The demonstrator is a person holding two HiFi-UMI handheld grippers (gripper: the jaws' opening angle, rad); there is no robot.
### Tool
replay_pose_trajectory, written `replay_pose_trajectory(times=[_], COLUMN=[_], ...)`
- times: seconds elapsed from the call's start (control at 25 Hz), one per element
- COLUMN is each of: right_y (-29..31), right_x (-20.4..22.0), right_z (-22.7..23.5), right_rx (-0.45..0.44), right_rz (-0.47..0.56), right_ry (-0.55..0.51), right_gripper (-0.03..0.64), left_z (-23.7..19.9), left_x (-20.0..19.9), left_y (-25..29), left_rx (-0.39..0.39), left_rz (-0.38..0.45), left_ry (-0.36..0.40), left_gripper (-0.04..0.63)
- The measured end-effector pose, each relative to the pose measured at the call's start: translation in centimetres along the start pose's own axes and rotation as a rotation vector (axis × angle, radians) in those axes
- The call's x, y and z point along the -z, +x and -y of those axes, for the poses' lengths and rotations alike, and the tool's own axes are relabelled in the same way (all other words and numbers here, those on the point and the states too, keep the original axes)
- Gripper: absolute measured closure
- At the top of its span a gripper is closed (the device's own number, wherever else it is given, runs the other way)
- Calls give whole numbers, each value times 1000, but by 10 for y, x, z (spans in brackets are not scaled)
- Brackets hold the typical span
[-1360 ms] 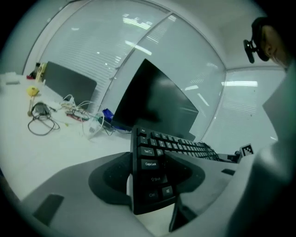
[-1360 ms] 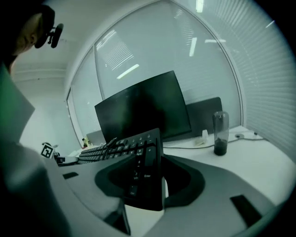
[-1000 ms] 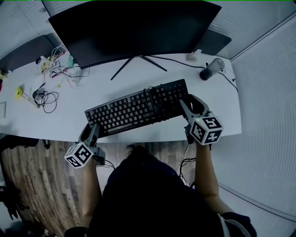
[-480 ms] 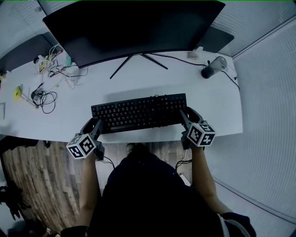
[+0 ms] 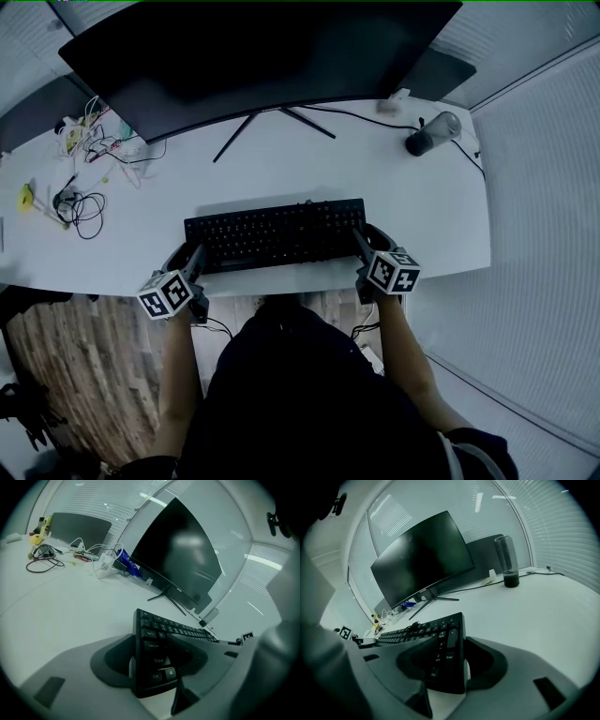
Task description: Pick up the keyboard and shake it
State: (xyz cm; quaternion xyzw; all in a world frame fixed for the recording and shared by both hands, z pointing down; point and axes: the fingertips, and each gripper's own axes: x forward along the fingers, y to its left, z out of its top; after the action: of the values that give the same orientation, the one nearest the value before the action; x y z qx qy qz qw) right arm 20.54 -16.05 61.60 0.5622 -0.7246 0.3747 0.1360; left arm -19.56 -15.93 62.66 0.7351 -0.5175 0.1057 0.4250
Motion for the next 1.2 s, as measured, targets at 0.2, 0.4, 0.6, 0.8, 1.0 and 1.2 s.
replay_pose_trajectory(times=[0.2,0.4,0.6,0.8,1.0,1.2], right_y=[15,26,31,32,12,-19], right_x=[-2,-1,4,10,-19,-75], right_z=[-1,-2,2,5,-5,-73], right_rx=[-4,1,6,51,167,111], right_rz=[-7,-20,-37,-69,25,204], right_ry=[-5,-2,10,-15,-114,-275], right_gripper=[419,419,417,416,408,486], left_z=[-8,-15,-16,-16,-12,47], left_x=[-3,-8,-11,-8,-26,-81], left_y=[8,15,21,23,2,-37], left_rx=[-11,-19,-38,-60,-132,-103], left_rz=[11,16,15,-10,54,250], left_ry=[-6,5,49,67,153,337], left_gripper=[360,360,360,360,348,425])
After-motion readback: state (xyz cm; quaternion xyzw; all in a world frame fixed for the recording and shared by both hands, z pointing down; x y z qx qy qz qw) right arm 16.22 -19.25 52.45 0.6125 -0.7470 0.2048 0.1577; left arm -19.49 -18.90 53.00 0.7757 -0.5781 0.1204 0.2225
